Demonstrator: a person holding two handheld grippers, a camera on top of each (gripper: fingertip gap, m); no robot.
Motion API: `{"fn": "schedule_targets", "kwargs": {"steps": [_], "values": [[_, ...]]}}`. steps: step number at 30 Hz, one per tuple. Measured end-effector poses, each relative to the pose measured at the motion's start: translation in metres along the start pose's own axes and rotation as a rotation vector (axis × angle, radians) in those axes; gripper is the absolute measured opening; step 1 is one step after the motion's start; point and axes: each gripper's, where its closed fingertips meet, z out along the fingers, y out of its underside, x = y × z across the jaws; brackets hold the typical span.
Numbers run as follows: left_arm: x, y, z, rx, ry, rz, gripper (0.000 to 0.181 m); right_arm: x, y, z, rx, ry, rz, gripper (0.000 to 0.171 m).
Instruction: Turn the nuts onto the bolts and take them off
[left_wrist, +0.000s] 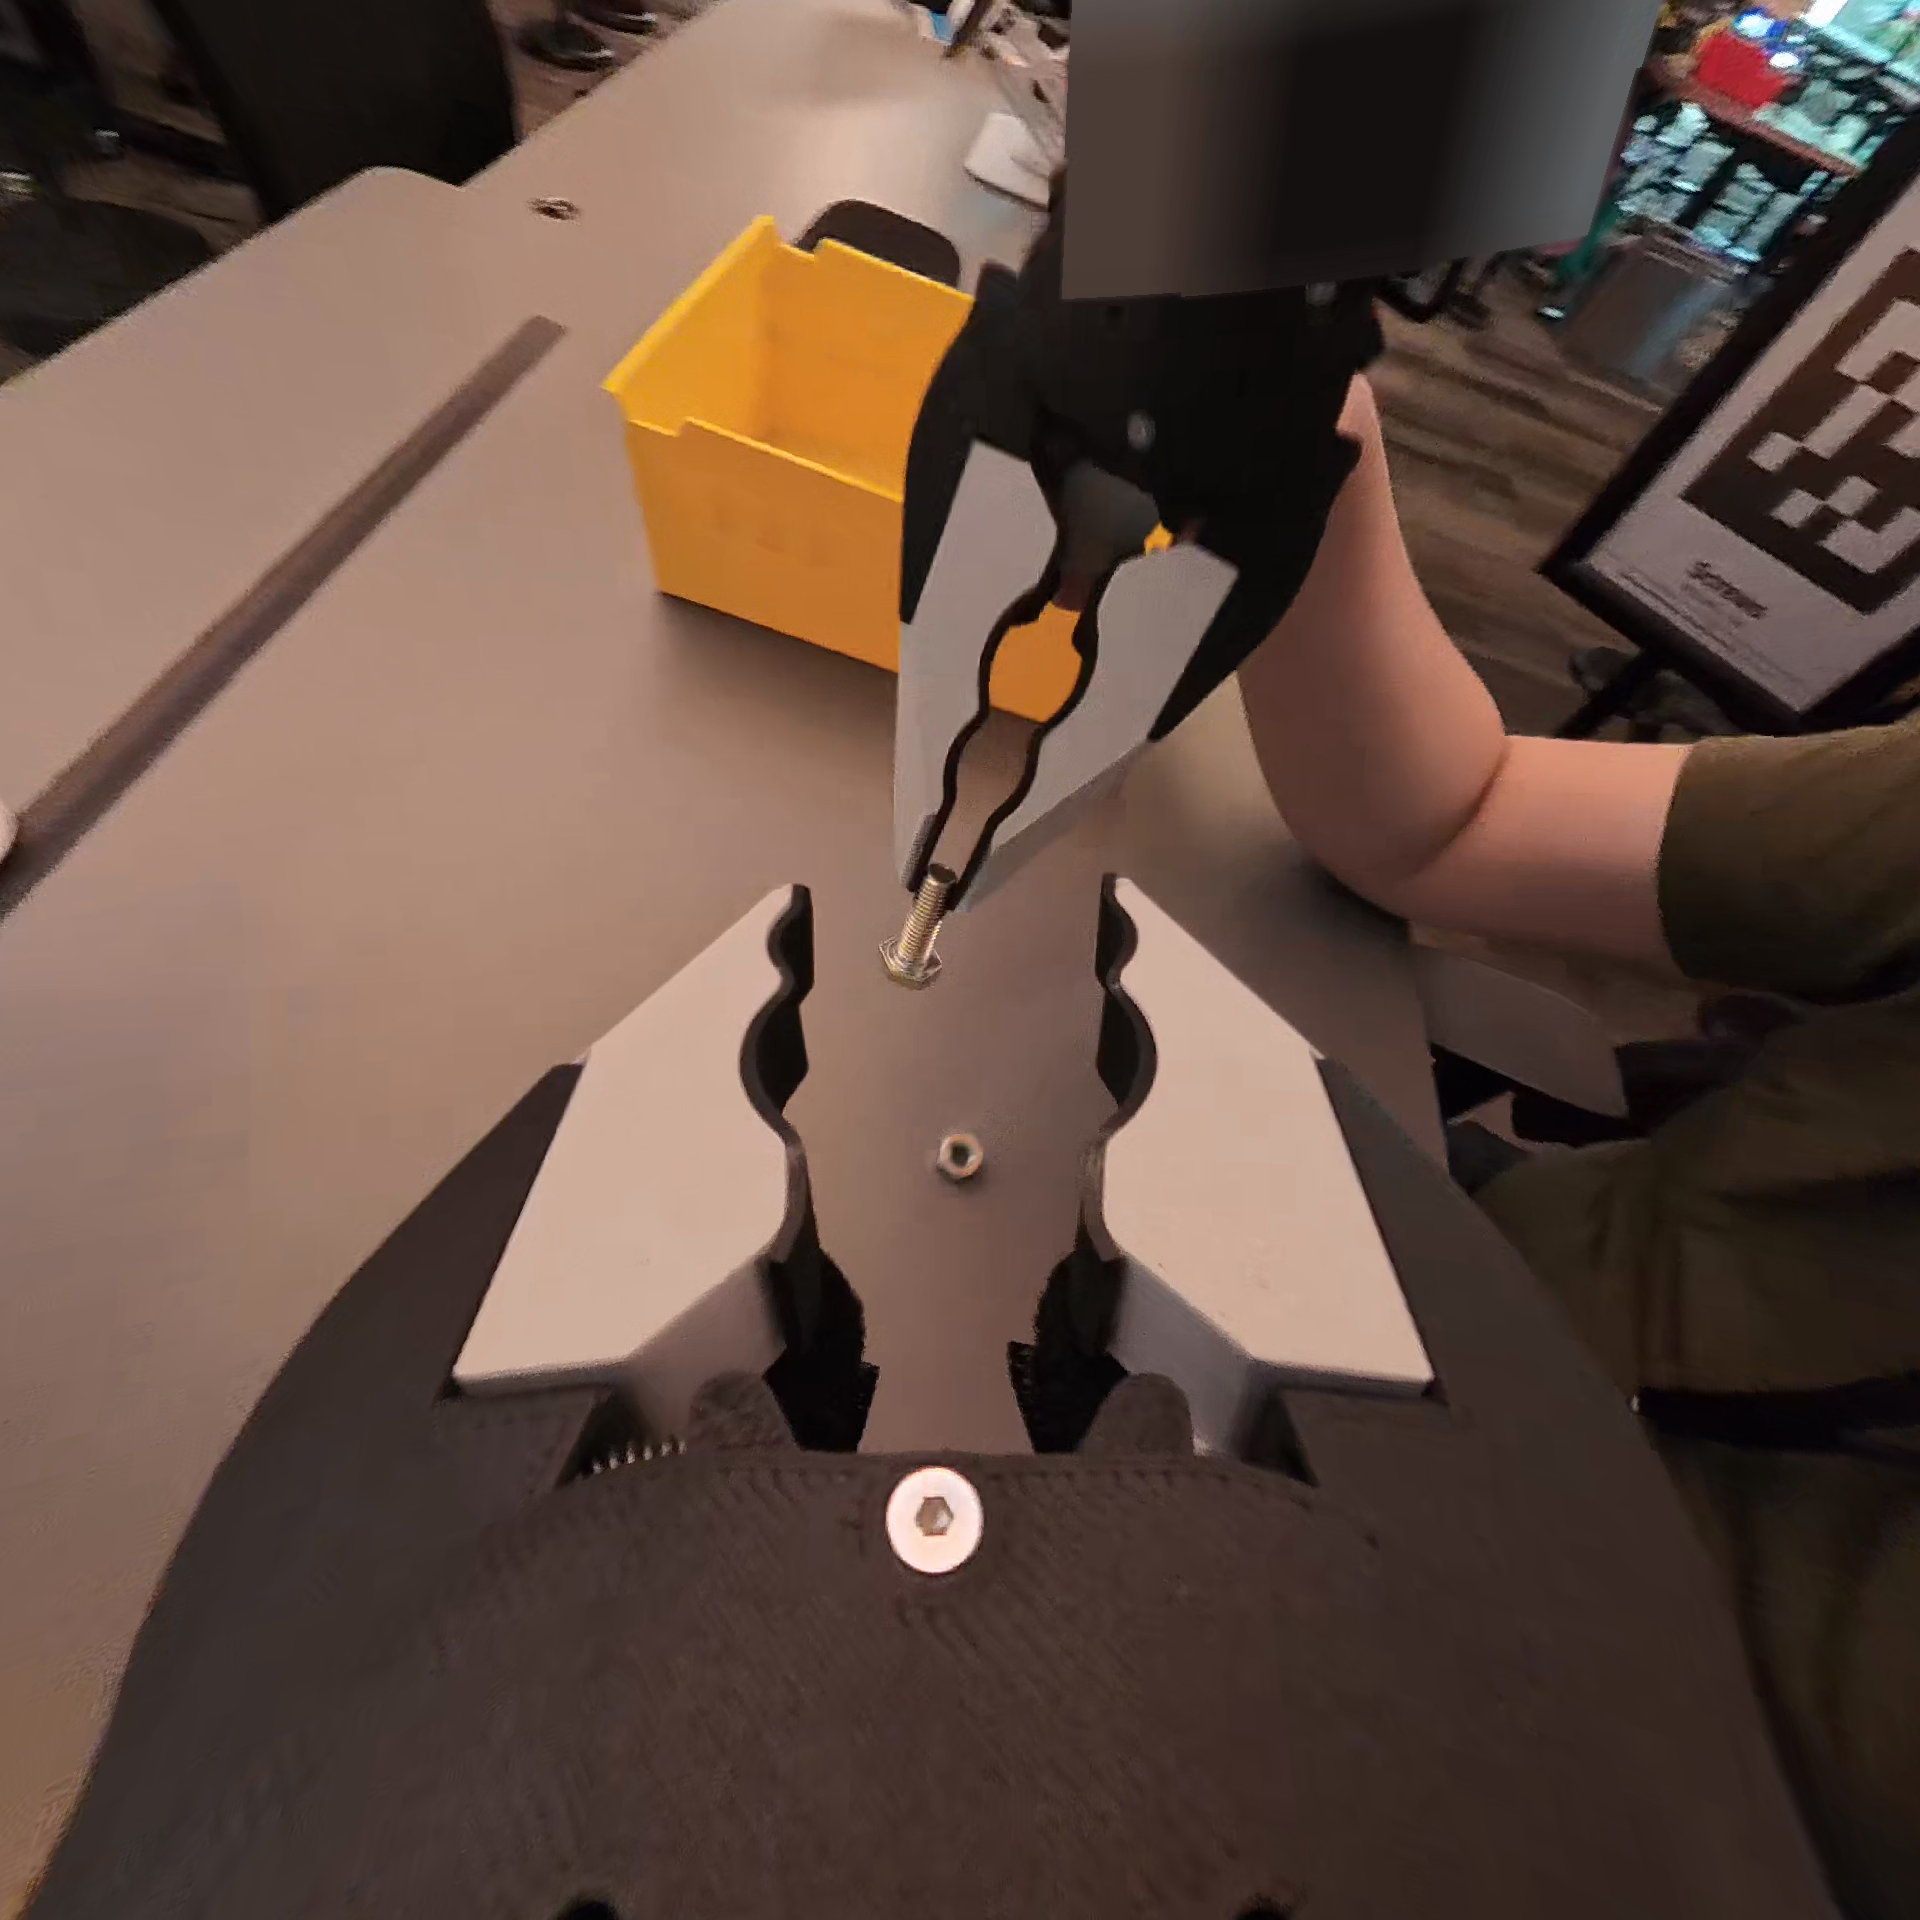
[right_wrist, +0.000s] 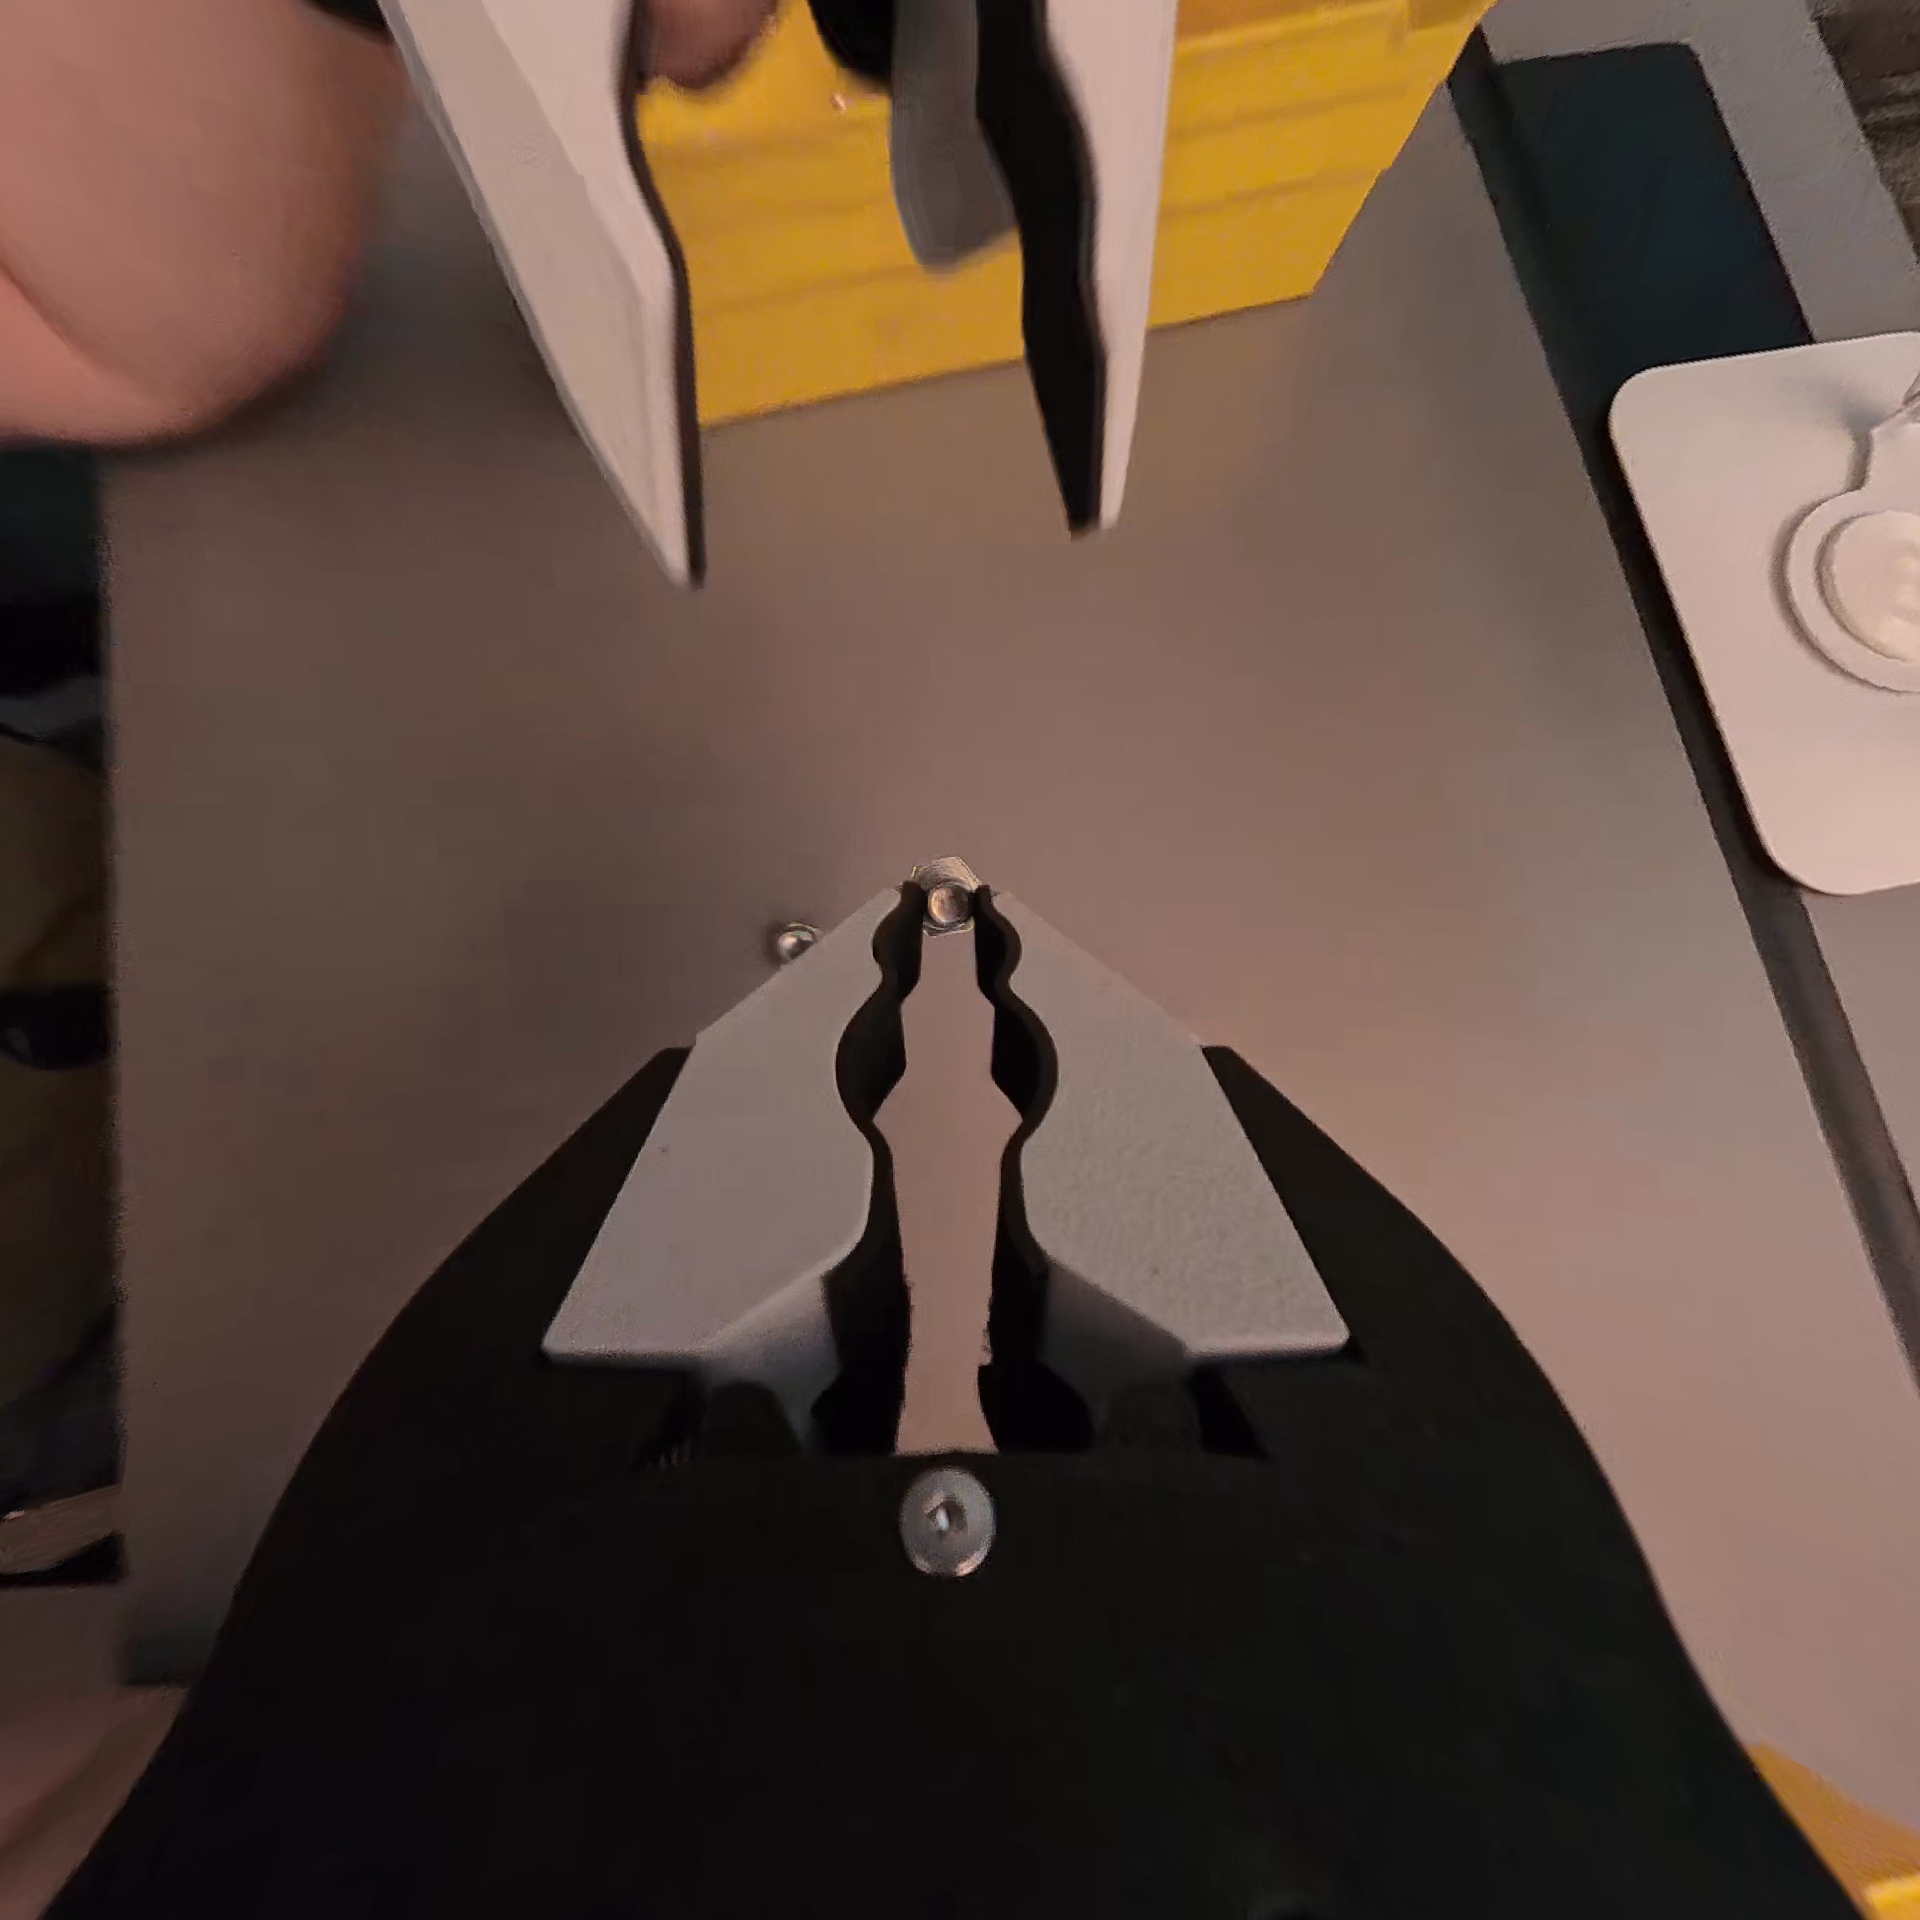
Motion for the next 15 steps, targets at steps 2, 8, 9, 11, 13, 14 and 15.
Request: {"fn": "schedule_targets", "kwargs": {"steps": [2, 8, 9, 11, 13, 14, 15], "values": [[0.008, 0.003, 0.014, -0.016, 0.044, 0.010, 0.053, -0.008, -0.004, -0.011, 0.026, -0.035, 0.016, 0.008], [0.021, 0.014, 0.036, -0.069, 0.093, 0.082, 0.051, -0.022, -0.018, -0.029, 0.097, -0.099, 0.079, 0.008], [0.023, 0.013, 0.038, -0.065, 0.106, 0.076, 0.048, -0.023, -0.021, -0.031, 0.109, -0.102, 0.088, 0.008], [0.024, 0.014, 0.041, -0.063, 0.121, 0.068, 0.043, -0.023, -0.025, -0.034, 0.126, -0.108, 0.106, 0.008], [0.025, 0.017, 0.044, -0.072, 0.136, 0.063, 0.042, -0.025, -0.028, -0.035, 0.144, -0.122, 0.118, 0.008], [0.026, 0.018, 0.046, -0.079, 0.142, 0.060, 0.040, -0.026, -0.028, -0.036, 0.149, -0.127, 0.122, 0.008], [0.025, 0.021, 0.047, -0.088, 0.141, 0.060, 0.036, -0.026, -0.029, -0.036, 0.153, -0.130, 0.125, 0.008]]}}
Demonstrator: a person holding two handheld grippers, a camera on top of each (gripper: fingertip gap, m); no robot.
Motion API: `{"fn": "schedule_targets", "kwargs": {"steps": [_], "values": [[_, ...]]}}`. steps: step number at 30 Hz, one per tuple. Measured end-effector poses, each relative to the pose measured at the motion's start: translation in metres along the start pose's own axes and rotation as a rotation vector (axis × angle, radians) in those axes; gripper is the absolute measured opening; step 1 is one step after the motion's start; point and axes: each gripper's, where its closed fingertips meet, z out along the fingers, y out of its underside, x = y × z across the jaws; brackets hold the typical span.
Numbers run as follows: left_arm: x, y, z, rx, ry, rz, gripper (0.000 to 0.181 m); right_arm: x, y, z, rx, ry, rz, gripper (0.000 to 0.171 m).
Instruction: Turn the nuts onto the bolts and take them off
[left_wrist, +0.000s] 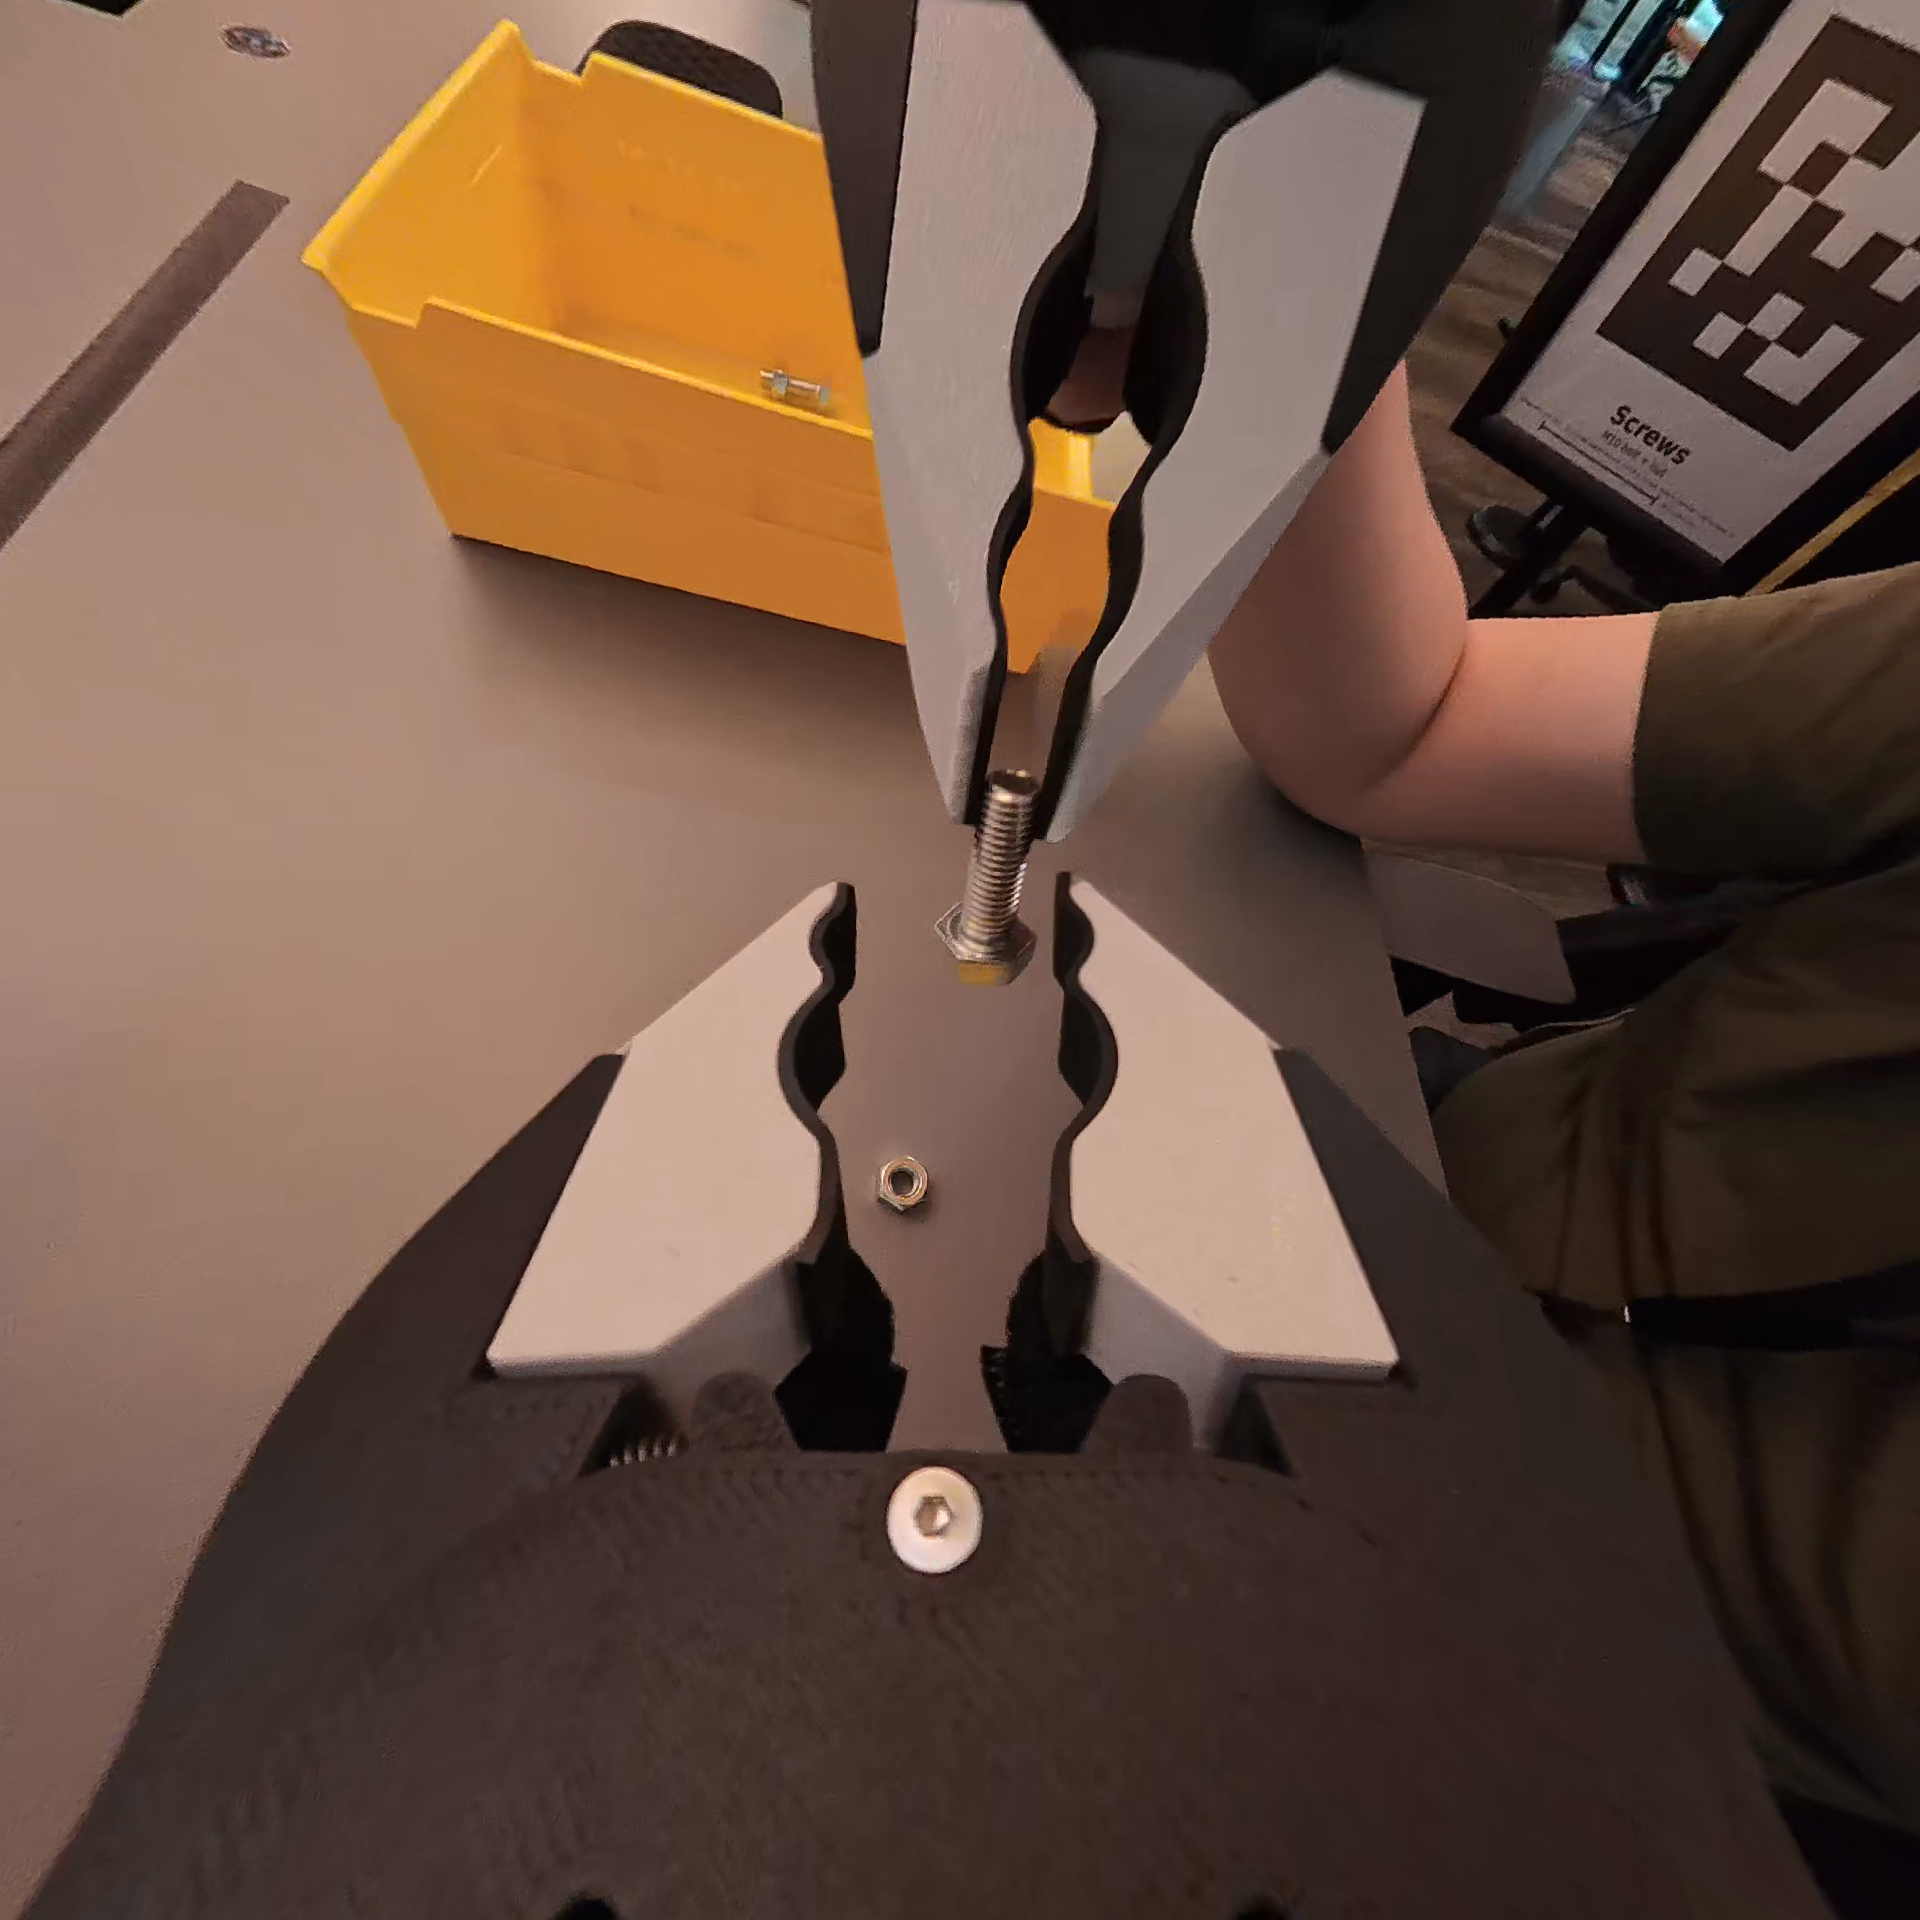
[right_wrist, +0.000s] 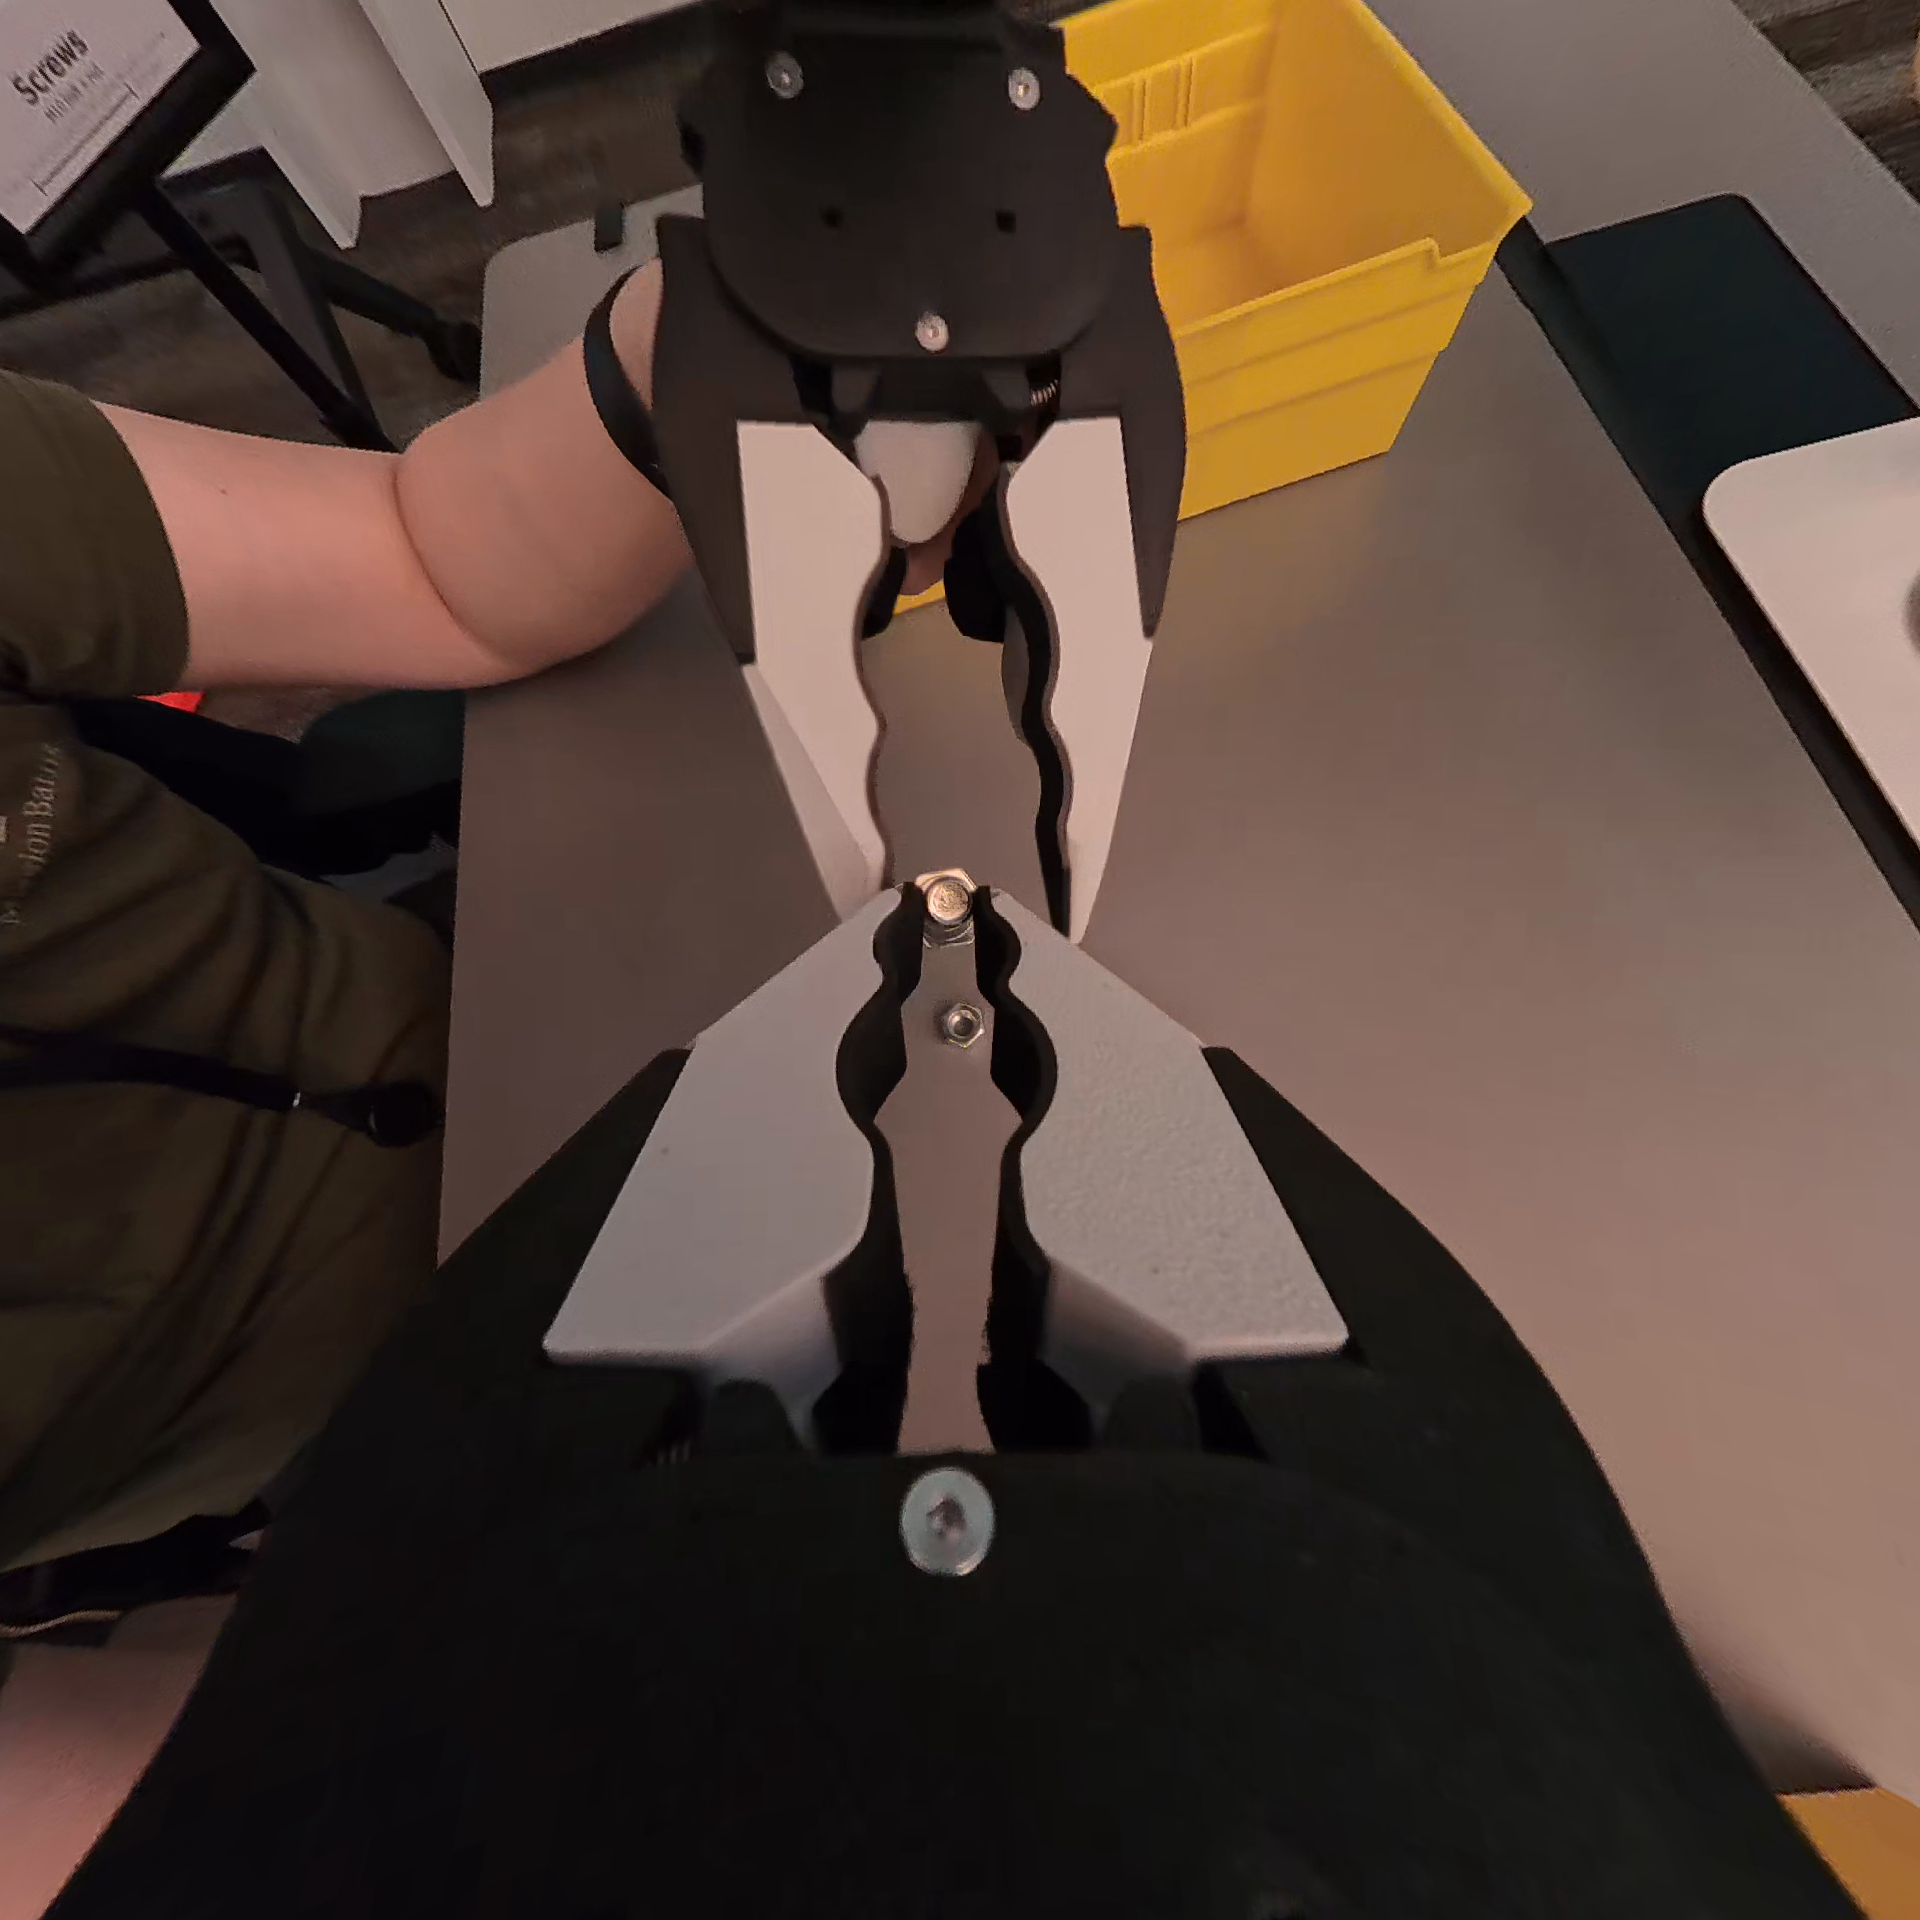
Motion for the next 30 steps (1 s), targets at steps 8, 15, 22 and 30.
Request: {"fn": "schedule_targets", "kwargs": {"steps": [8, 15, 22, 30], "values": [[-0.0012, 0.0017, 0.0001, -0.008, -0.002, 0.001, 0.031, 0.0001, 0.0020, 0.0025, -0.006, -0.019, 0.014, 0.008], [0.0015, 0.0030, -0.0031, -0.005, 0.042, -0.021, 0.014, 0.0024, 0.0016, 0.0011, 0.009, -0.032, 0.043, 0.008], [0.0035, 0.0046, -0.0059, -0.019, 0.037, -0.012, 0.014, 0.0003, 0.0008, 0.0024, 0.012, -0.053, 0.043, 0.008], [0.0022, 0.0105, -0.0037, -0.057, 0.016, -0.006, 0.014, 0.0001, 0.0033, 0.0075, -0.009, -0.056, 0.027, 0.008]]}}
